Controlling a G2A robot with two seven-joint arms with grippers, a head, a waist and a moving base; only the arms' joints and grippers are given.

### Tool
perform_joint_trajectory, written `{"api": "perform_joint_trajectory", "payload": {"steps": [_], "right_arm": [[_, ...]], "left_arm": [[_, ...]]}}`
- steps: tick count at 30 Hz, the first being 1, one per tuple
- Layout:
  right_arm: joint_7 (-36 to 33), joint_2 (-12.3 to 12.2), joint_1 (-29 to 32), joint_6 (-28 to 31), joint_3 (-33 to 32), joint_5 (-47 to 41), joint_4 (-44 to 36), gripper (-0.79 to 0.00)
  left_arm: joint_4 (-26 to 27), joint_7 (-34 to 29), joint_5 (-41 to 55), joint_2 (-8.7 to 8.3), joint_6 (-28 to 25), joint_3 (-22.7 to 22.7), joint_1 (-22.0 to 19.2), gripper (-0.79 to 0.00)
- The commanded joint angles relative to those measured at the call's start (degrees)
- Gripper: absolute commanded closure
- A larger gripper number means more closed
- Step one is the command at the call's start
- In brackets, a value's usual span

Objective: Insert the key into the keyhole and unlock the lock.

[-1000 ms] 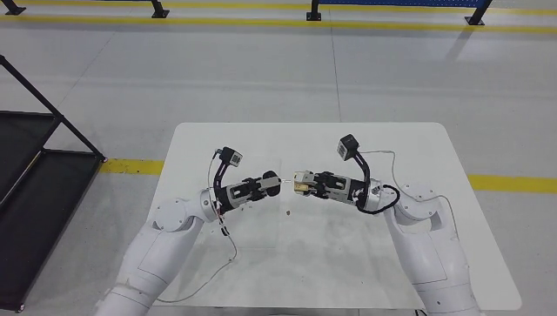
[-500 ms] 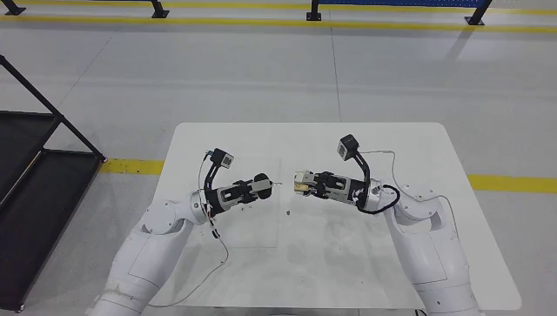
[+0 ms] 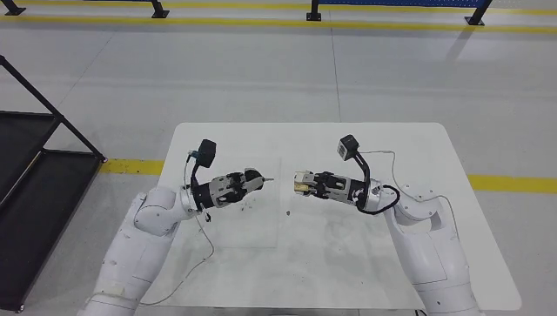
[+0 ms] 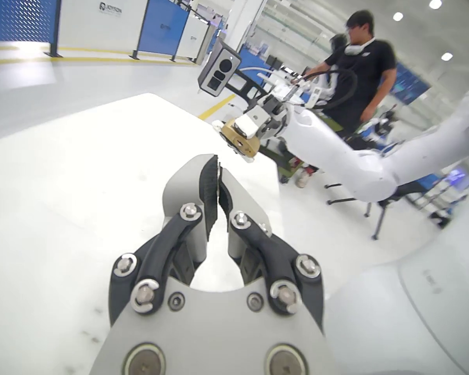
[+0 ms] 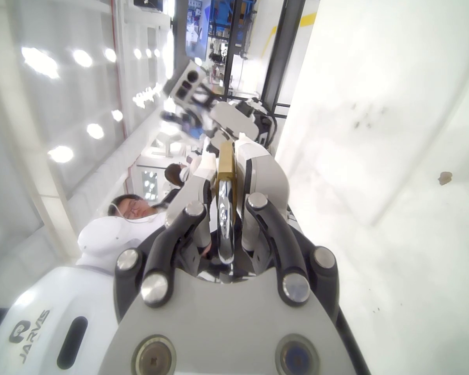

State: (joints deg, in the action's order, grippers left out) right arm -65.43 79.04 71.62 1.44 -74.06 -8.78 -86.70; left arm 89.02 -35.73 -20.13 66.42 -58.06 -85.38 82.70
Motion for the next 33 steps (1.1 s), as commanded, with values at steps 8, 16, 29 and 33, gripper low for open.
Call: {"api": "perform_joint_trajectory", "payload": {"steps": [8, 16, 29, 33], "right_arm": [[0.00, 0.00, 0.00, 0.00, 0.00, 0.00, 0.00, 0.000], [0.00, 0.00, 0.00, 0.00, 0.00, 0.00, 0.00, 0.000], [0.00, 0.00, 0.00, 0.00, 0.00, 0.00, 0.00, 0.000], [0.00, 0.00, 0.00, 0.00, 0.00, 0.00, 0.00, 0.000]], "left_arm": [[4.90, 42.25, -59.91, 0.32, 1.71, -0.05, 0.80, 0.000], [2.22, 59.22, -75.81, -0.22, 5.34, 2.53, -0.04, 0.000], [2.48, 64.59, -91.24, -1.05, 17.25, 4.96, -0.81, 0.000], [0.35, 75.94, -108.15, -2.17, 30.83, 6.84, -1.40, 0.000]]}}
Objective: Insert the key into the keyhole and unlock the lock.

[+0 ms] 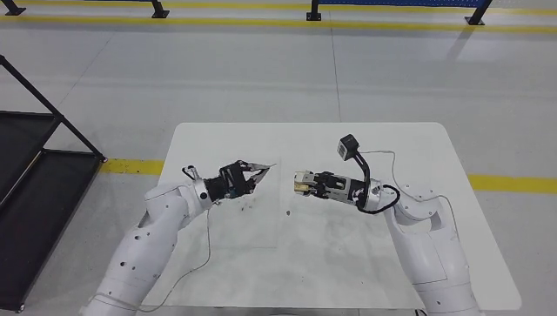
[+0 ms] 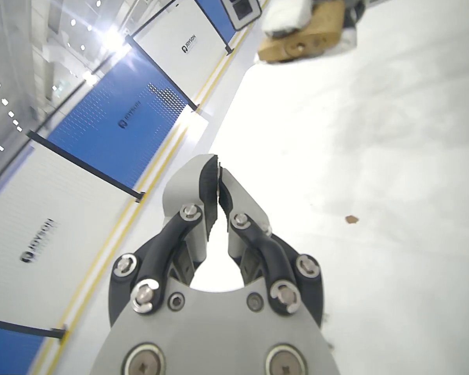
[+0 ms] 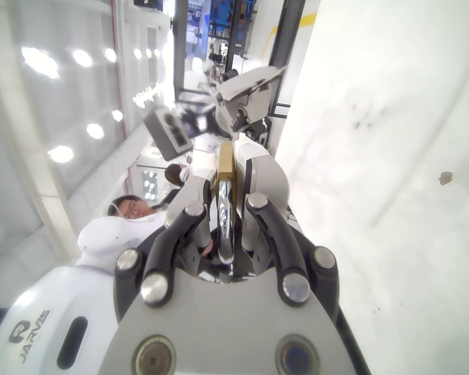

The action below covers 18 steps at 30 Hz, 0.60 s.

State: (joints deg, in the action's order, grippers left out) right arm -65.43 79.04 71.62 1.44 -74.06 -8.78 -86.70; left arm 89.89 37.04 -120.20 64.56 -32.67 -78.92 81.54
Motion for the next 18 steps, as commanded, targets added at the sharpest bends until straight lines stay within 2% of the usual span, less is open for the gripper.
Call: {"api": "perform_joint_trajectory", "payload": {"steps": [1, 5, 10, 13, 18], "right_arm": [[0.00, 0.00, 0.00, 0.00, 0.00, 0.00, 0.00, 0.000], [0.00, 0.00, 0.00, 0.00, 0.00, 0.00, 0.00, 0.000], [0.00, 0.00, 0.00, 0.00, 0.00, 0.00, 0.00, 0.000], [0.00, 0.00, 0.00, 0.00, 0.00, 0.00, 0.00, 0.000], [0.00, 0.00, 0.00, 0.00, 0.00, 0.00, 0.00, 0.000]], "left_arm": [[-1.30, 5.54, -12.05, -0.55, 9.37, 0.90, -0.32, 0.000], [-4.53, 12.91, -22.16, -1.26, 22.51, 1.81, -1.62, 0.000], [-5.36, 19.59, -30.27, -2.11, 33.22, 1.96, -2.73, 0.000], [-4.41, 19.94, -32.49, -2.46, 36.56, 1.52, -2.62, 0.000], [-4.18, 19.73, -32.87, -2.56, 36.07, 1.60, -2.45, 0.000]]}}
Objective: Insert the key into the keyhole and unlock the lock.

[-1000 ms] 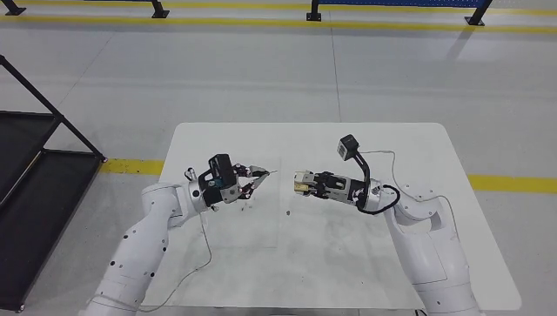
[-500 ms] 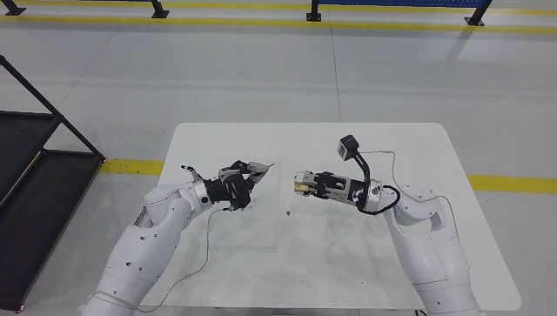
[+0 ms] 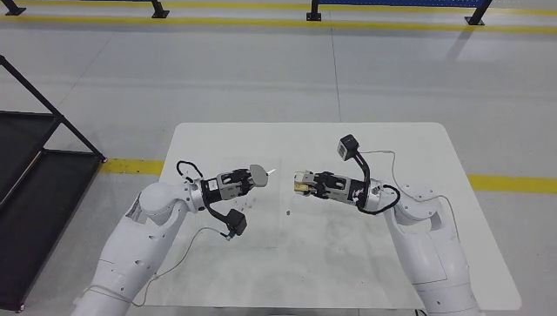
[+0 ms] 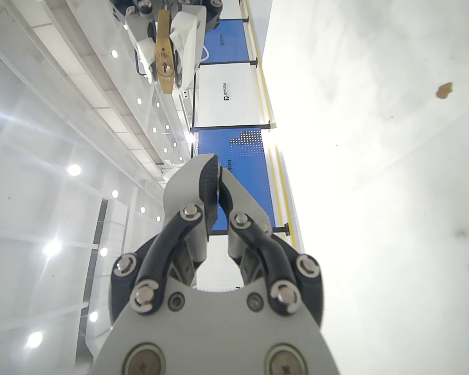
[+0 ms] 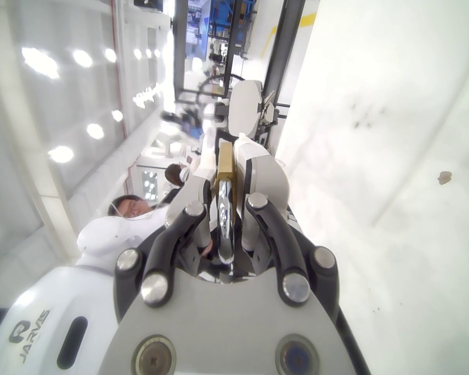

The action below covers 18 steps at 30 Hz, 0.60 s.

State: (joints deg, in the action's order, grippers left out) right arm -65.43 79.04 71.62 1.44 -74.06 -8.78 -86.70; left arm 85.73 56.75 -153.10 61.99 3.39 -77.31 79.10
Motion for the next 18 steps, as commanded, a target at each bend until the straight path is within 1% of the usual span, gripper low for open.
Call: {"api": "perform_joint_trajectory", "payload": {"steps": [1, 9, 12, 13, 17, 18], "right_arm": [[0.00, 0.00, 0.00, 0.00, 0.00, 0.00, 0.00, 0.000], [0.00, 0.00, 0.00, 0.00, 0.00, 0.00, 0.00, 0.000], [0.00, 0.00, 0.00, 0.00, 0.00, 0.00, 0.00, 0.000], [0.00, 0.00, 0.00, 0.00, 0.00, 0.00, 0.00, 0.000], [0.00, 0.00, 0.00, 0.00, 0.00, 0.00, 0.00, 0.000], [0.00, 0.00, 0.00, 0.00, 0.00, 0.00, 0.00, 0.000]], "left_arm": [[-0.02, 0.02, 0.03, 0.01, 0.01, 0.00, -0.01, 0.000], [0.04, -0.13, 0.13, 0.01, 0.01, 0.03, 0.02, 0.000], [0.37, 0.73, -2.74, -0.30, 2.88, 0.07, -0.61, 0.000], [0.38, 2.52, -2.76, -0.38, 3.98, 0.36, -0.77, 0.000], [-0.89, 6.36, -4.05, -0.83, 7.82, 0.13, -2.09, 0.000], [-0.66, 8.26, -4.36, -0.95, 9.27, 0.28, -2.62, 0.000]]}}
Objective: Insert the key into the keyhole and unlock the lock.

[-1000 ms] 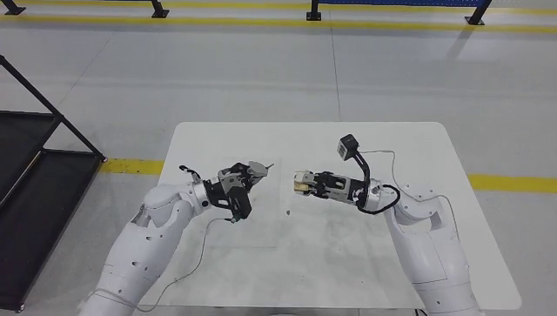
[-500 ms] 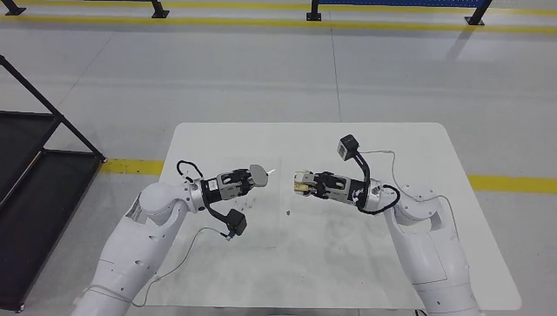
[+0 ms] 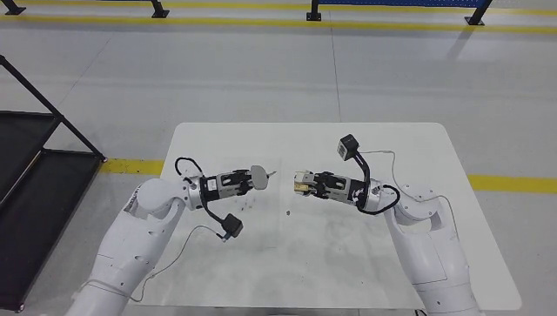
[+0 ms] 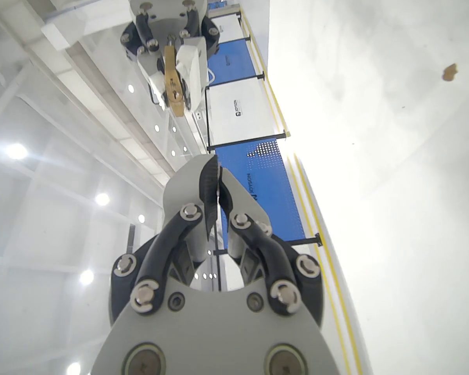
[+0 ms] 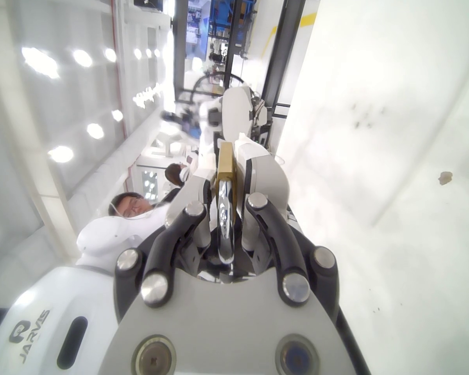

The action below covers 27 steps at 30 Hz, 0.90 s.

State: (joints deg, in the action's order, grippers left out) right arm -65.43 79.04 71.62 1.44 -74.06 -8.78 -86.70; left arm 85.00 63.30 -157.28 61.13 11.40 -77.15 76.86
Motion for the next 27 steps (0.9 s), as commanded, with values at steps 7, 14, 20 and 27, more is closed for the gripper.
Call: {"api": "perform_joint_trajectory", "payload": {"steps": [7, 14, 20, 27], "right_arm": [[0.00, 0.00, 0.00, 0.00, 0.00, 0.00, 0.00, 0.000], [0.00, 0.00, 0.00, 0.00, 0.00, 0.00, 0.00, 0.000], [0.00, 0.00, 0.00, 0.00, 0.00, 0.00, 0.00, 0.000], [0.00, 0.00, 0.00, 0.00, 0.00, 0.00, 0.00, 0.000]], "left_arm": [[-4.56, 13.91, 3.54, -0.68, 10.66, 0.48, -4.11, 0.000], [-7.10, 17.82, 7.76, -0.84, 11.76, 3.19, -8.00, 0.000], [-7.70, 18.76, 10.39, -1.00, 10.83, 4.47, -9.22, 0.000], [-7.44, 17.93, 10.38, -0.99, 10.72, 4.54, -9.04, 0.000]]}}
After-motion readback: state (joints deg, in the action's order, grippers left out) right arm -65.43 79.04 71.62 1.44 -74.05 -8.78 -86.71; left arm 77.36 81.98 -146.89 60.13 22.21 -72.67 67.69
